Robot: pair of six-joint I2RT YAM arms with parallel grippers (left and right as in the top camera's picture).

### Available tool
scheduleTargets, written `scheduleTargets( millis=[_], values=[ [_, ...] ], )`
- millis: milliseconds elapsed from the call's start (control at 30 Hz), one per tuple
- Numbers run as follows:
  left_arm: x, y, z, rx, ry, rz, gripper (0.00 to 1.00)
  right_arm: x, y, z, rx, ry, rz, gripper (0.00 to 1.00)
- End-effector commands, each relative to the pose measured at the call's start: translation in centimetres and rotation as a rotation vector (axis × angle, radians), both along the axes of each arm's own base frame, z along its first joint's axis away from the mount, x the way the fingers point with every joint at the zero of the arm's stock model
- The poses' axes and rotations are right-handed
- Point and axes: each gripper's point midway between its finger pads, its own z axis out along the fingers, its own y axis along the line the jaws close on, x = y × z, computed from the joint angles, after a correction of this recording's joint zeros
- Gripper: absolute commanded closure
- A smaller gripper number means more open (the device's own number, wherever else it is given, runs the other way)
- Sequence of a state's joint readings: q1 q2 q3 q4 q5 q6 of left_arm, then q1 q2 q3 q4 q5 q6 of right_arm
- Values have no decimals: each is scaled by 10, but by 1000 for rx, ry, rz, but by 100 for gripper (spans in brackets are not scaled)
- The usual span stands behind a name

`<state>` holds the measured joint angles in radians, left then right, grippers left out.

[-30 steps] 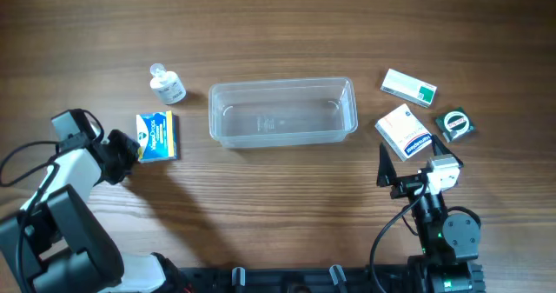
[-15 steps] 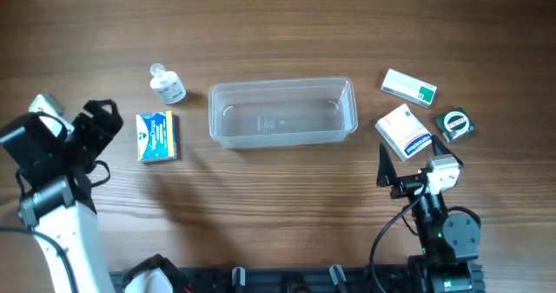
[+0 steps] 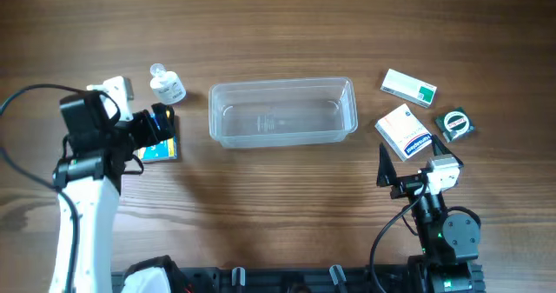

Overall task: Pack container
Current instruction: 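Lower the left gripper and align it above the VapoDrops box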

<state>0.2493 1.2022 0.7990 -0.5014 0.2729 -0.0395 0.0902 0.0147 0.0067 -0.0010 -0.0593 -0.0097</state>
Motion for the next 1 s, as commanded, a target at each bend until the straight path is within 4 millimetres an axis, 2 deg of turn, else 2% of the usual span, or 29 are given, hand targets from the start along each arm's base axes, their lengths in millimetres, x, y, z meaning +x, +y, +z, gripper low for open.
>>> scheduleTargets(
  millis=[0, 67, 133, 233, 367, 600, 800, 900, 967],
  values=[
    [4, 15, -27, 74, 92, 19, 0, 0, 1, 1, -9, -9, 8, 0],
    [4, 17, -46, 85, 147, 0, 0, 0, 1, 1, -9, -9, 8, 0],
    [5, 19, -57, 98, 173, -5, 0, 0, 1, 1, -9, -9, 8, 0],
    [10, 20, -61, 113, 168, -26, 0, 0, 1, 1, -9, -9, 8, 0],
    [16, 15, -59, 123, 141, -52, 0, 0, 1, 1, -9, -9, 8, 0],
    [25, -15, -54, 182, 103, -188, 0, 0, 1, 1, -9, -9, 8, 0],
    [11, -10, -58, 234, 191, -172, 0, 0, 1, 1, -9, -9, 8, 0],
    [10, -9, -44, 233, 224, -174, 0, 0, 1, 1, -9, -9, 8, 0],
    [12, 0, -30, 277, 236, -146, 0, 0, 1, 1, -9, -9, 8, 0]
  ],
)
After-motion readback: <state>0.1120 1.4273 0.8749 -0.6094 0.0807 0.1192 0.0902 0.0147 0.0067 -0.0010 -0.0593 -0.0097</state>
